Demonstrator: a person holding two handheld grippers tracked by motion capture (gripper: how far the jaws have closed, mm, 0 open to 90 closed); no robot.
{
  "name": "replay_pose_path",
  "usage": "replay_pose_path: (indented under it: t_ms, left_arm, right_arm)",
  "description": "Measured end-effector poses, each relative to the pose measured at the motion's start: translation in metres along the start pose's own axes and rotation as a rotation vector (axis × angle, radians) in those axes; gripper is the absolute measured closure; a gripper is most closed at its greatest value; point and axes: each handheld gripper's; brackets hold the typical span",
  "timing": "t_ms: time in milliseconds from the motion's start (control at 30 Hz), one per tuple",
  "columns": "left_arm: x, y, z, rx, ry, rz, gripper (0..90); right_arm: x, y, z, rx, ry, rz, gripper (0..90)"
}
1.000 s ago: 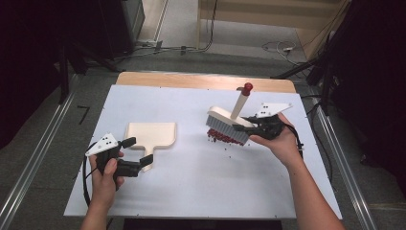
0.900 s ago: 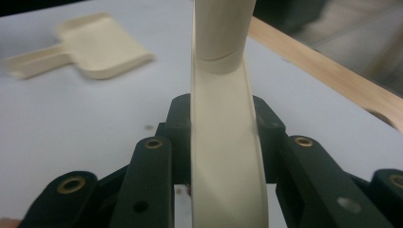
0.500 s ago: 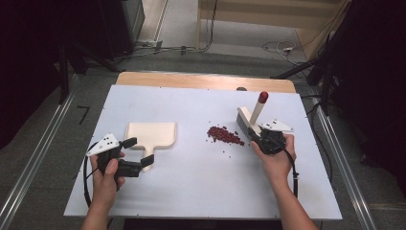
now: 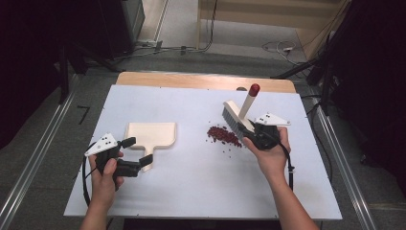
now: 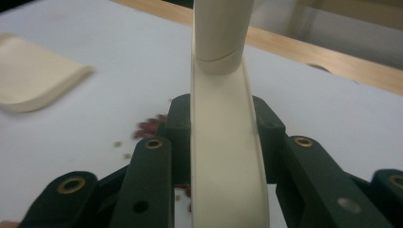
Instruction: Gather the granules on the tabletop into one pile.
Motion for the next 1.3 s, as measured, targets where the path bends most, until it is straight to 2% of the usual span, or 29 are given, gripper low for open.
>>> replay_pose_path:
  t_ms: [100,233,333,367,433,500,567,633,733,800,867,967,1100,1167,1233,1300]
  left_arm:
    - [-0.001,0.0,0.0,-0.001,-0.003,-0.003,0.0]
    - [-0.002,0.001,0.0,-0.003,-0.006,-0.002,0.0]
    - [-0.002,0.001,0.0,-0.003,-0.007,-0.001,0.0]
    - [-0.002,0.001,0.0,-0.003,-0.007,-0.001,0.0]
    - [-0.002,0.001,0.0,-0.002,-0.009,-0.001,0.0]
    - [-0.002,0.001,0.0,-0.003,-0.008,-0.002,0.0]
    - [-0.001,0.0,0.0,0.002,-0.004,-0.002,0.0]
    - [-0.001,-0.001,0.0,0.002,-0.005,0.0,0.0]
    - [-0.001,-0.001,0.0,0.002,-0.005,-0.001,0.0]
    - [-0.001,-0.001,0.0,0.002,-0.006,-0.001,0.0]
    - [-0.001,-0.001,0.0,0.002,-0.005,-0.002,0.0]
    - [-0.001,-0.001,0.0,0.002,-0.005,-0.002,0.0]
    - [-0.002,0.0,0.0,0.002,-0.005,-0.003,0.0]
    - [-0.002,0.001,0.0,0.0,-0.008,-0.005,0.0]
    - [-0.002,0.001,0.0,-0.002,-0.01,-0.004,0.0]
    - [-0.001,0.001,0.0,-0.001,-0.006,-0.005,0.0]
  right_arm:
    - [0.008,-0.006,0.004,0.109,0.024,0.151,65.2]
    - [0.007,-0.018,0.0,0.22,-0.018,0.389,65.2]
    - [-0.003,-0.025,-0.006,0.264,-0.07,0.499,65.2]
    - [-0.008,-0.027,-0.008,0.272,-0.092,0.516,65.2]
    - [-0.017,-0.027,-0.012,0.283,-0.12,0.523,65.2]
    - [-0.026,-0.021,-0.014,0.272,-0.096,0.513,65.2]
    - [-0.032,-0.016,-0.014,0.287,-0.077,0.466,65.2]
    - [-0.035,-0.014,-0.012,0.299,-0.062,0.442,65.2]
    - [-0.034,-0.014,-0.006,0.342,-0.052,0.38,65.2]
    - [-0.032,-0.013,-0.002,0.35,-0.038,0.337,65.3]
    - [-0.03,-0.01,0.001,0.328,-0.03,0.32,65.3]
    - [-0.023,-0.008,0.004,0.262,-0.016,0.342,65.2]
    - [-0.018,-0.014,0.003,0.189,-0.056,0.369,65.2]
    - [-0.022,-0.017,-0.002,0.172,-0.087,0.376,65.3]
    - [-0.028,-0.017,-0.008,0.182,-0.116,0.357,65.2]
    - [-0.031,-0.013,-0.012,0.157,-0.108,0.333,65.2]
Point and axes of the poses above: each handheld gripper's, and its own axes: x roughly backward along the jaws, z roughly out of its top, y roughly to its right, and after that the axes turned 12 degrees about -z, right-handed
